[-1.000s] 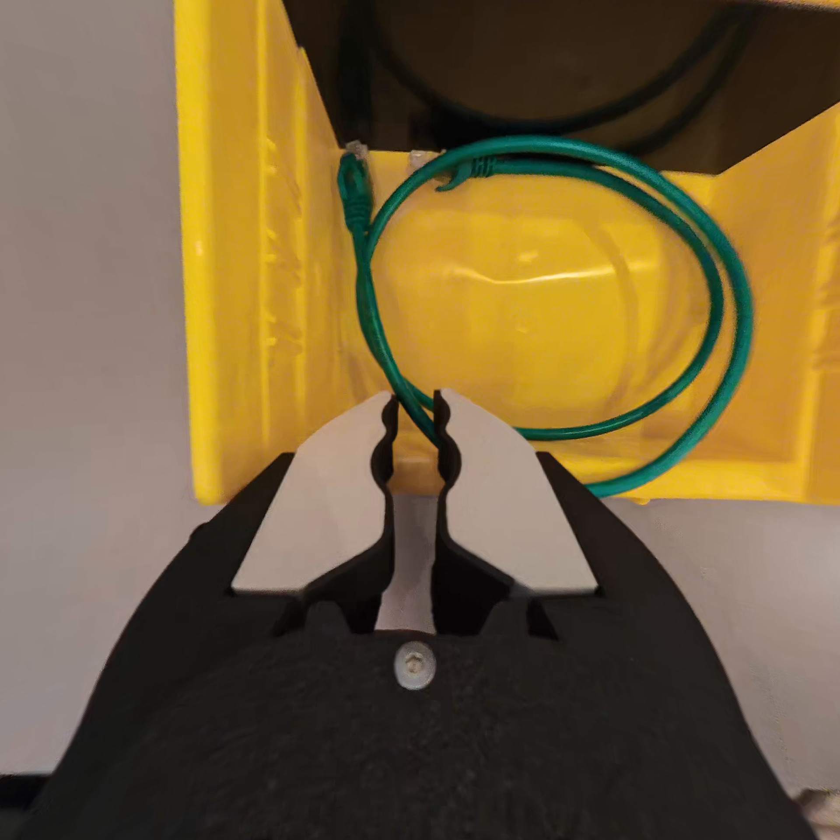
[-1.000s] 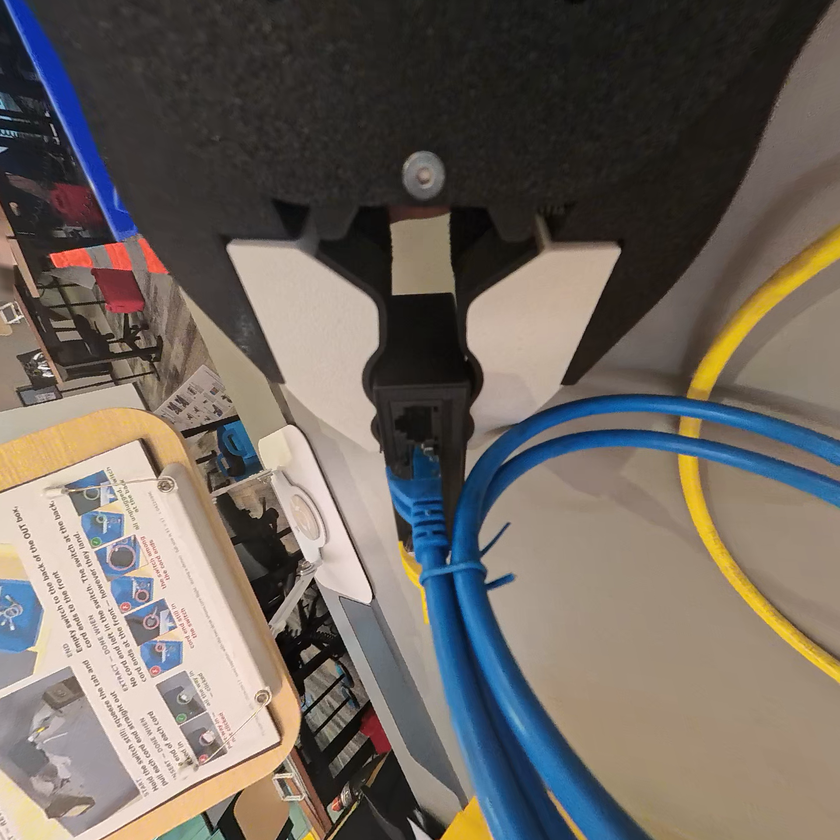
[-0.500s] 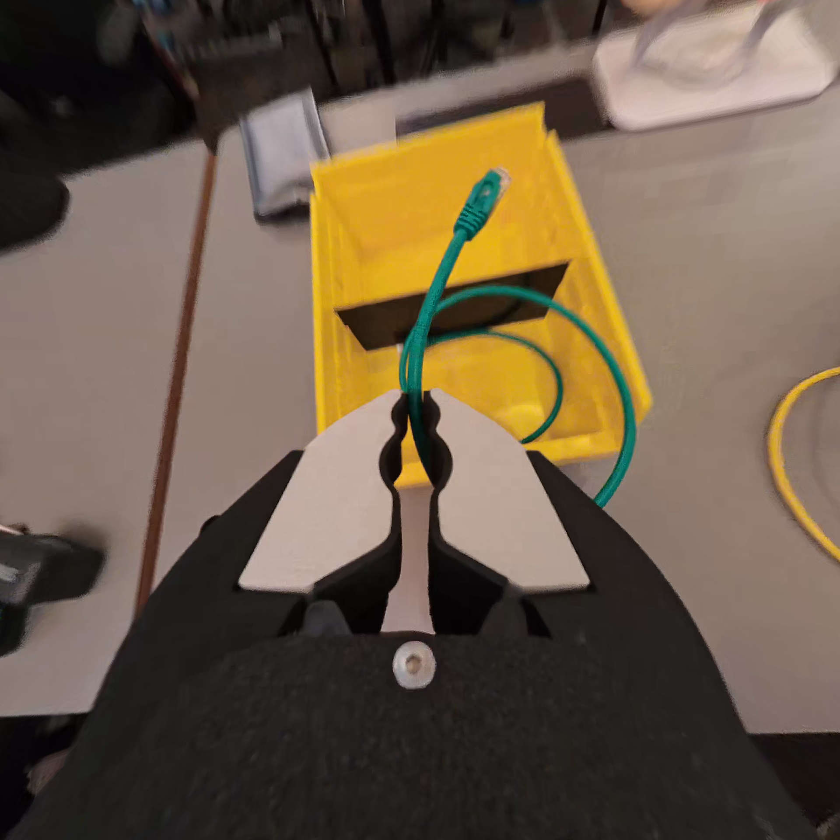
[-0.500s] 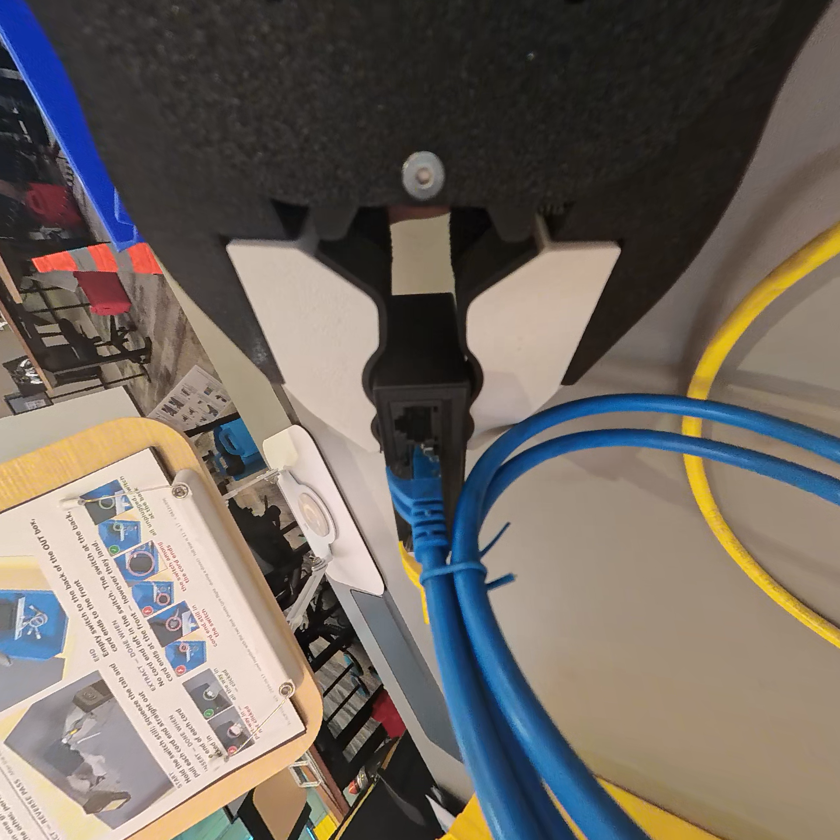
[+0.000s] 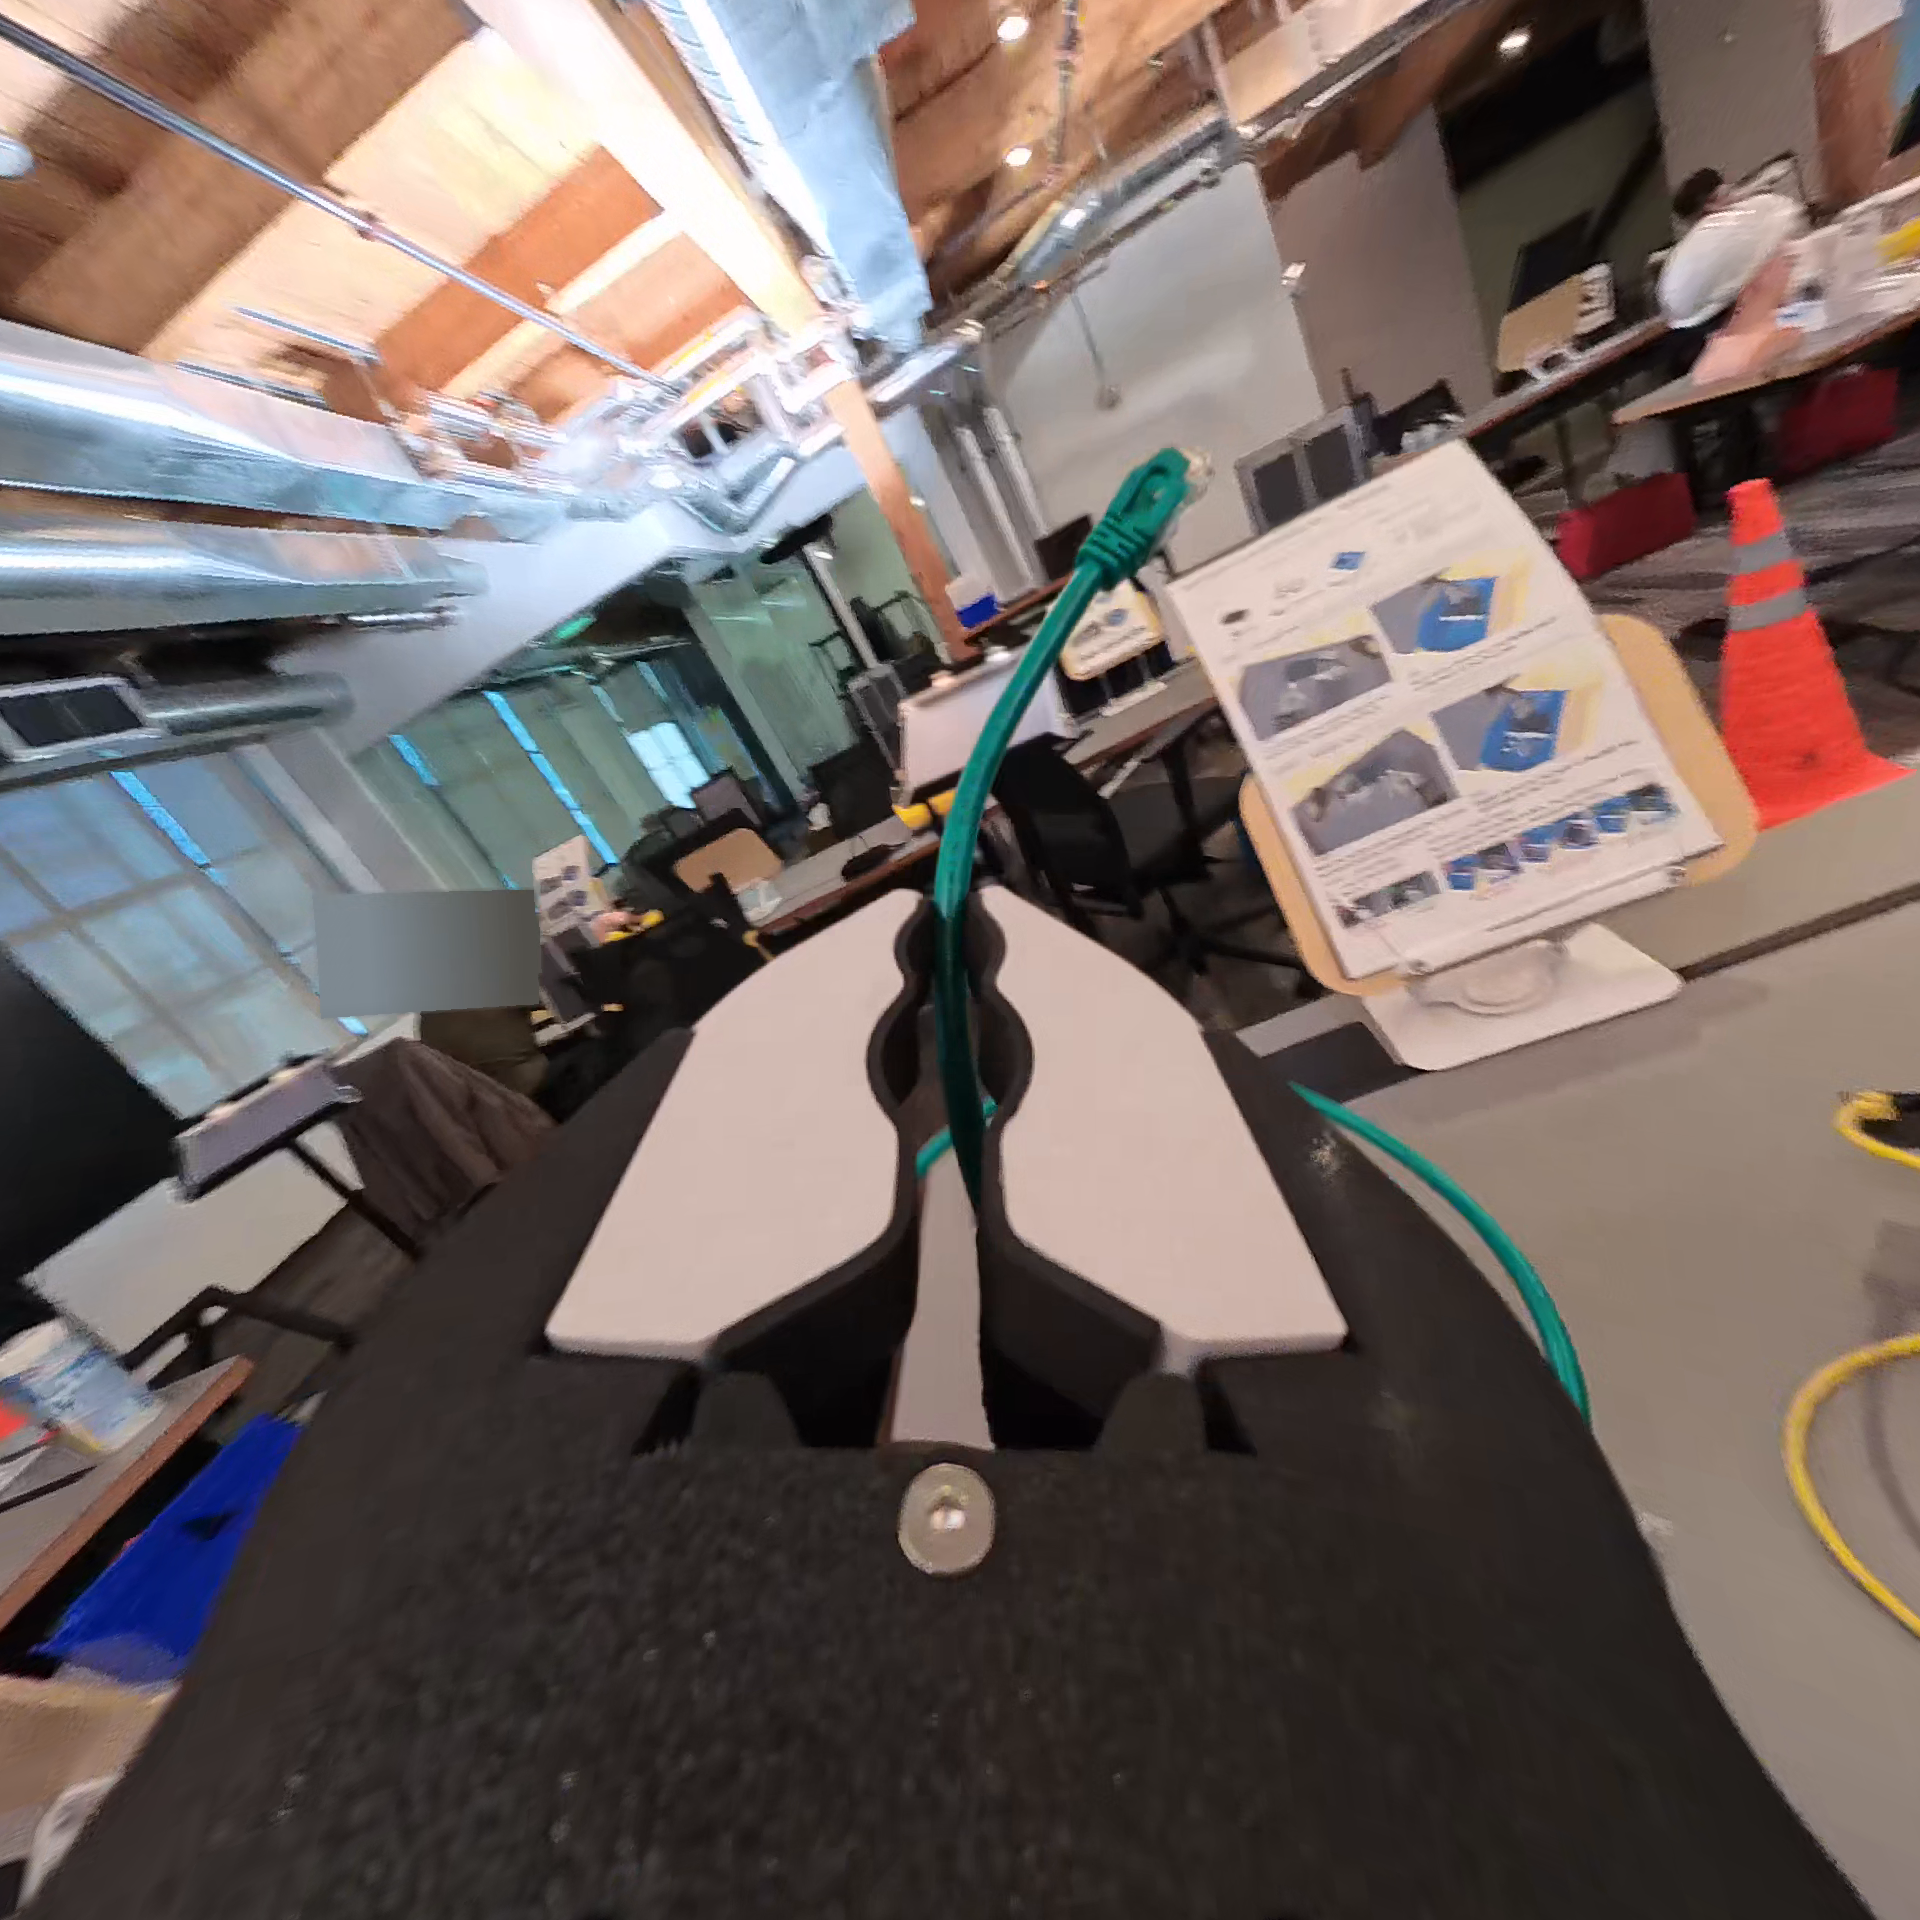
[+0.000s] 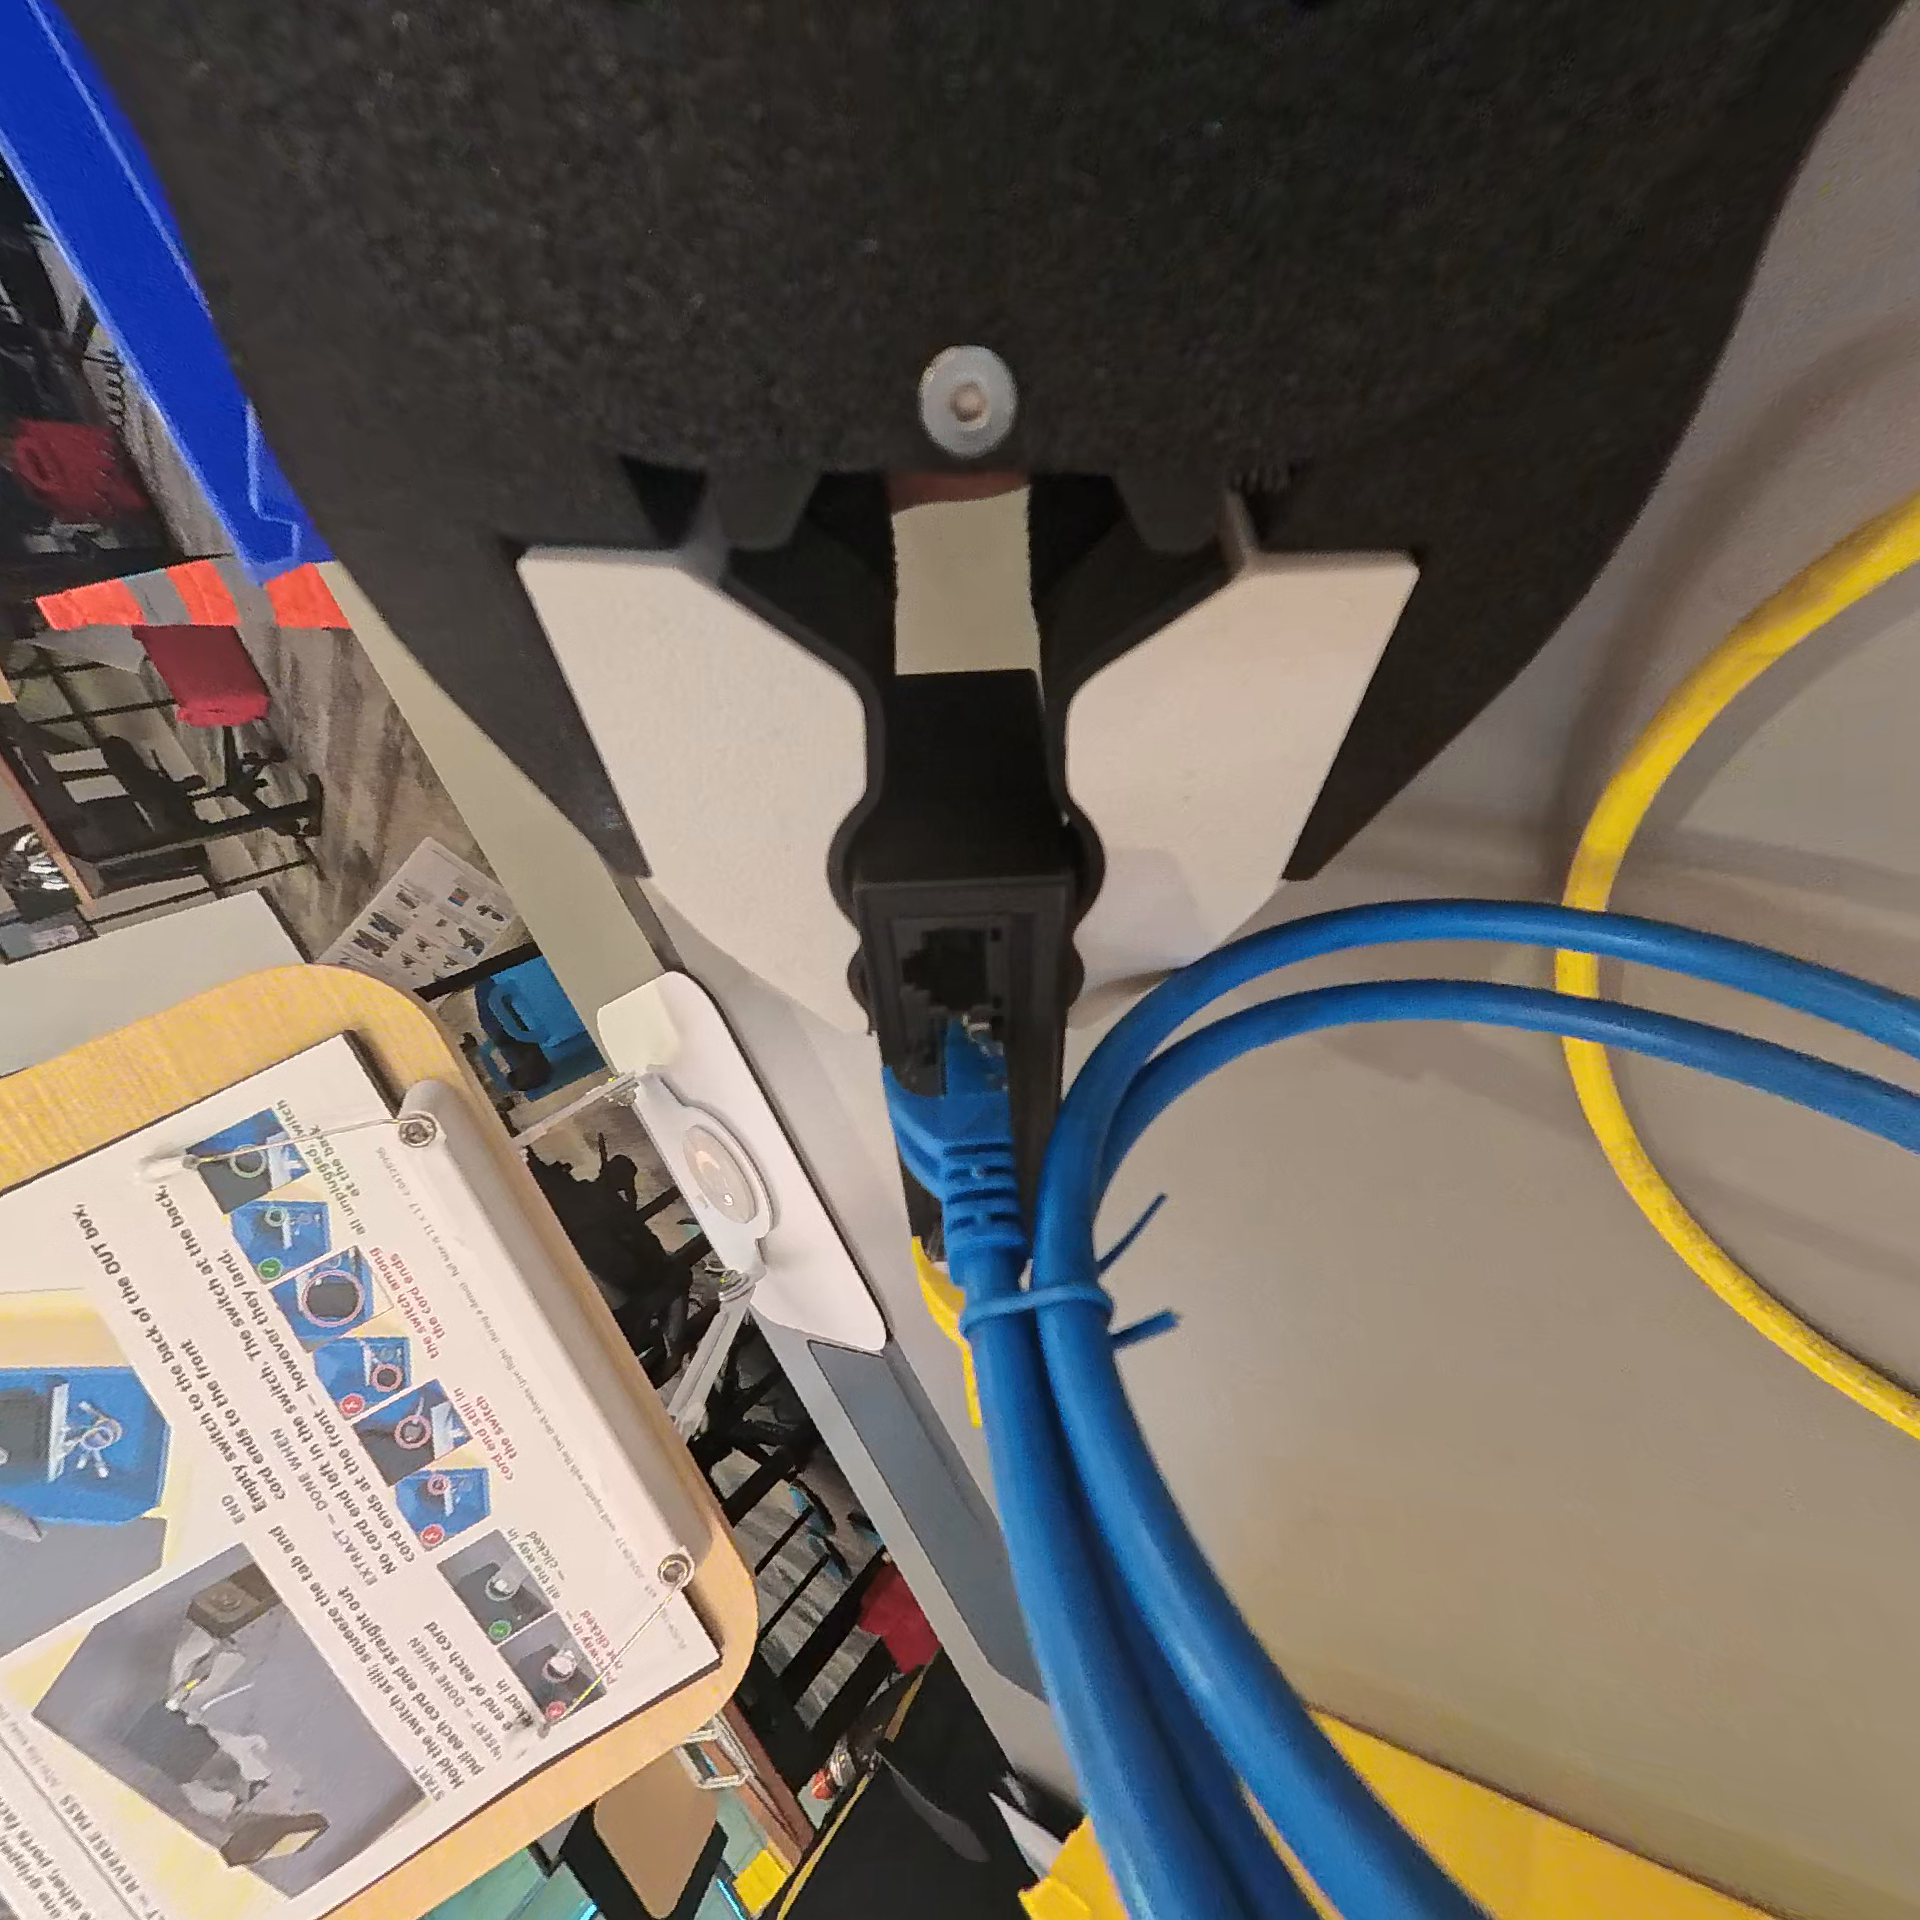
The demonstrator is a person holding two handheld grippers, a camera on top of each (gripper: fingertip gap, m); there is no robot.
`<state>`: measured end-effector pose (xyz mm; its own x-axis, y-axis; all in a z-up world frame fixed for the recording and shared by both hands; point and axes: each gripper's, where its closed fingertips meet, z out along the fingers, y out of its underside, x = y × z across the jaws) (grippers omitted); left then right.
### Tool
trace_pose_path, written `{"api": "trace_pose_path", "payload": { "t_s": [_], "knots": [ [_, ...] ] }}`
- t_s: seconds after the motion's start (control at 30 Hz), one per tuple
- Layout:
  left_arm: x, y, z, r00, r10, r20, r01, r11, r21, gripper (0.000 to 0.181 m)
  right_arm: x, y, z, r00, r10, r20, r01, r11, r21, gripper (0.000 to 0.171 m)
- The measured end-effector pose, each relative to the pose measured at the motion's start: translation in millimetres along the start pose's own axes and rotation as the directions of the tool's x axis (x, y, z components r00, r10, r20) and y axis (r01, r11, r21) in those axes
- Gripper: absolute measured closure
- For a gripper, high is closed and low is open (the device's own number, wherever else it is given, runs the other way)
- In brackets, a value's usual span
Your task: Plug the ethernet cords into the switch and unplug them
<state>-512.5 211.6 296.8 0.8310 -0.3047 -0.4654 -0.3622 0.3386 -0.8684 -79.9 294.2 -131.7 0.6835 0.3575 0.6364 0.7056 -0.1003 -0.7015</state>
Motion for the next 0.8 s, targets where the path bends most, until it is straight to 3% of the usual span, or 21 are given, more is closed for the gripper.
{"api": "trace_pose_path", "payload": {
  "t_s": [0.13,0.27,0.4,0.5,0.63,0.8],
  "knots": [
    [33,9,15,0.990,-0.013,-0.141,0.005,0.998,-0.061,0.176,2,-1,-1,1.000,-0.006,-0.008,0.006,1.000,0.001,0.142],
    [89,56,28,0.953,-0.097,-0.286,0.051,0.985,-0.164,0.176,3,-1,-2,1.000,-0.007,-0.016,0.007,1.000,0.002,0.142],
    [177,139,31,0.830,-0.299,-0.470,0.137,0.927,-0.349,0.176,5,3,-3,1.000,-0.001,-0.019,0.001,1.000,-0.003,0.142],
    [246,218,27,0.740,-0.426,-0.520,0.135,0.852,-0.506,0.176,6,4,-4,1.000,0.013,-0.014,-0.013,1.000,0.001,0.142],
    [307,304,17,0.738,-0.418,-0.529,0.002,0.786,-0.618,0.176,2,5,-2,1.000,0.007,-0.003,-0.007,1.000,-0.005,0.142],
    [347,359,1,0.700,-0.421,-0.577,-0.125,0.723,-0.679,0.176,-2,3,-1,1.000,-0.020,-0.001,0.020,1.000,-0.009,0.142]
  ]
}}
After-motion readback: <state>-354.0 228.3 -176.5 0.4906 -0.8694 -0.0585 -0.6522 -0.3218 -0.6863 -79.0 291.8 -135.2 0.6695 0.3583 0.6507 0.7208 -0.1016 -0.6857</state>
